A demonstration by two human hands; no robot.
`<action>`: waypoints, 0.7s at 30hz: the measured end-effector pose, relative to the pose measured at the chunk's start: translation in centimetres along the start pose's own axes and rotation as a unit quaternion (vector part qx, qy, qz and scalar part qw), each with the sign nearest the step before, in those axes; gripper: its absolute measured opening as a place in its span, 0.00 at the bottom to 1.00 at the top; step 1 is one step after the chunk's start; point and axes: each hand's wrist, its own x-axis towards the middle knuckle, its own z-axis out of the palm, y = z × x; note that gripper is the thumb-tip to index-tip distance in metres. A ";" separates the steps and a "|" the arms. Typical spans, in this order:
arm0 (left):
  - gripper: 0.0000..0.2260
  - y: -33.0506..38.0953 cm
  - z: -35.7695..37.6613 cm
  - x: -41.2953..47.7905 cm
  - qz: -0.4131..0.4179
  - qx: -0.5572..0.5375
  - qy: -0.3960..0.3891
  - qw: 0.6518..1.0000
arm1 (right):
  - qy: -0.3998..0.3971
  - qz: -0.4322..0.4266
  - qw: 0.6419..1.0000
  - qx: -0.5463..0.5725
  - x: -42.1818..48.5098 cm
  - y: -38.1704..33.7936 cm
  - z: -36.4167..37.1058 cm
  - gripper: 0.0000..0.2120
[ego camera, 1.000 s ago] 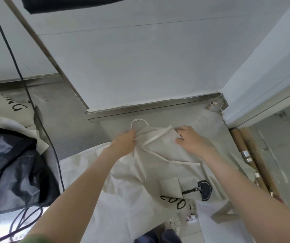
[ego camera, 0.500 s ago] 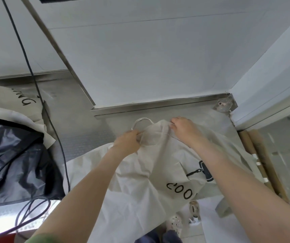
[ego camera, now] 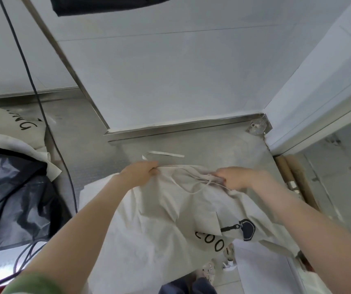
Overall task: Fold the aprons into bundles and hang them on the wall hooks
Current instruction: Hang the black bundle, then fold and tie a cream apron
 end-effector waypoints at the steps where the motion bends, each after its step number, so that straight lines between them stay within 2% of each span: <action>1: 0.10 0.5 -0.3 0.3 0.005 0.010 0.000 1.000 | -0.009 0.012 1.000 -0.020 0.1 -0.1 0.4 0.30; 4: 0.13 1.7 -1.1 1.2 0.013 0.035 0.025 0.999 | 0.028 0.054 0.994 -0.088 0.3 -0.3 0.8 0.32; 6: 0.13 2.0 -1.4 1.7 0.010 0.073 0.053 0.996 | 0.081 0.080 0.982 -0.150 0.3 -0.6 0.4 0.29; 8: 0.12 2.1 -1.5 1.8 -0.002 0.099 0.072 0.992 | 0.120 0.100 0.974 -0.161 0.3 -0.7 -0.1 0.25; 12: 0.16 1.8 -2.0 1.3 0.004 0.130 0.065 0.989 | 0.148 0.086 0.985 0.017 0.3 -0.1 -2.3 0.10; 15: 0.19 1.5 -2.8 0.8 0.011 0.193 0.034 0.981 | 0.237 0.050 0.960 0.139 0.7 0.1 -3.8 0.03; 16: 0.19 1.1 -3.2 0.8 0.007 0.210 0.036 0.977 | 0.277 0.046 0.946 0.162 0.7 0.1 -4.2 0.03; 18: 0.18 0.2 -4.3 1.1 -0.021 0.231 0.076 0.970 | 0.341 0.045 0.924 0.166 0.7 0.2 -4.8 0.18; 21: 0.15 -1.4 -5.1 1.9 -0.072 0.268 0.159 0.947 | 0.345 0.043 0.919 0.183 -0.4 -0.6 -4.8 0.34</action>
